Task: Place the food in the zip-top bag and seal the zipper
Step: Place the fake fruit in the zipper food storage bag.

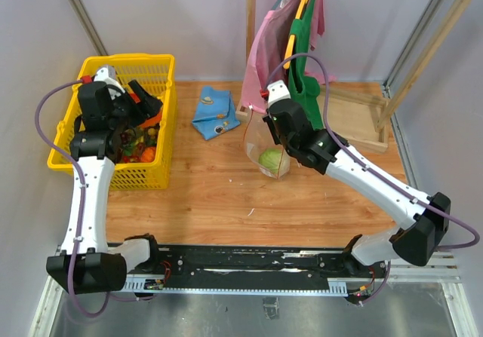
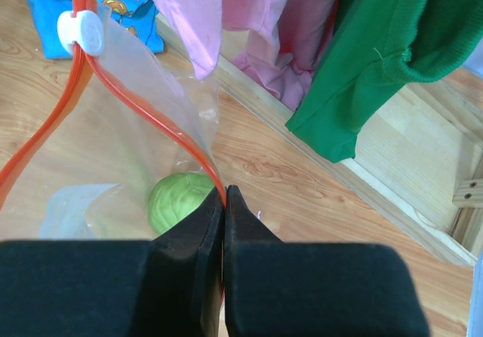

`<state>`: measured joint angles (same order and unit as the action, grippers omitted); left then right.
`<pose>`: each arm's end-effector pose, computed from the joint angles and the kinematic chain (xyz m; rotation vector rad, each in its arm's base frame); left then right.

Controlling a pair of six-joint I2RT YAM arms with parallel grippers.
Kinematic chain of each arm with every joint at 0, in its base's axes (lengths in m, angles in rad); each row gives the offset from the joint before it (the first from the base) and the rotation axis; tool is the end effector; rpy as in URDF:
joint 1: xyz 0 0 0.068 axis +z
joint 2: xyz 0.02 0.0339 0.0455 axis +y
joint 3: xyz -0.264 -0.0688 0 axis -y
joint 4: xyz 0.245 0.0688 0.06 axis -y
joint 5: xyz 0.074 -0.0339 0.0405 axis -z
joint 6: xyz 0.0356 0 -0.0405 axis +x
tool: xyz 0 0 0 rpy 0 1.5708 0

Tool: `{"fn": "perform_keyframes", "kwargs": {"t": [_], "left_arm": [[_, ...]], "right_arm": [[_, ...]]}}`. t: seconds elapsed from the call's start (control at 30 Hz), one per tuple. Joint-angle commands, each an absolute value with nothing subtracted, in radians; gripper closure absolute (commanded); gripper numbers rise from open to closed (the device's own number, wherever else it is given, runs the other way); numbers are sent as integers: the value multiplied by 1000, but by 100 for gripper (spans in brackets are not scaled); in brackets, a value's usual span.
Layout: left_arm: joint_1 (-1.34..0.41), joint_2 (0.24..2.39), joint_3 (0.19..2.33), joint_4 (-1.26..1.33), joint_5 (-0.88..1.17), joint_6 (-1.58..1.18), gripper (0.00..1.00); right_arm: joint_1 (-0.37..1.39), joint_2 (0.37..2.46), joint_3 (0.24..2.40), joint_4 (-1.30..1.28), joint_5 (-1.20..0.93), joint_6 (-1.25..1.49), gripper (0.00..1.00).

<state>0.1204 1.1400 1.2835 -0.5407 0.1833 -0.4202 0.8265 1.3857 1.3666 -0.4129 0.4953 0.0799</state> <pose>0.2432 0.0229 0.4056 -0.4113 1.9368 -0.3759 0.2246 0.2189 0.3842 -0.4118 1.9054 0.1019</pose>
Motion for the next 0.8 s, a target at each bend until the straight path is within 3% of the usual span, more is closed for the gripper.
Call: {"fn": "perform_keyframes", "kwargs": {"t": [0.0,0.23,0.77], "left_arm": [[78,1099,1316,-561,285,-436,63],[-29,1061,1276,-492,384,-507,64],[-398,1006,1096,-121,343,-722,66]], "right_arm": [[845,1408,1413,-433,528,141,99],[863,1438,1445,-455,518,179,99],[871,1450,1489,-486,456,285,99]]}}
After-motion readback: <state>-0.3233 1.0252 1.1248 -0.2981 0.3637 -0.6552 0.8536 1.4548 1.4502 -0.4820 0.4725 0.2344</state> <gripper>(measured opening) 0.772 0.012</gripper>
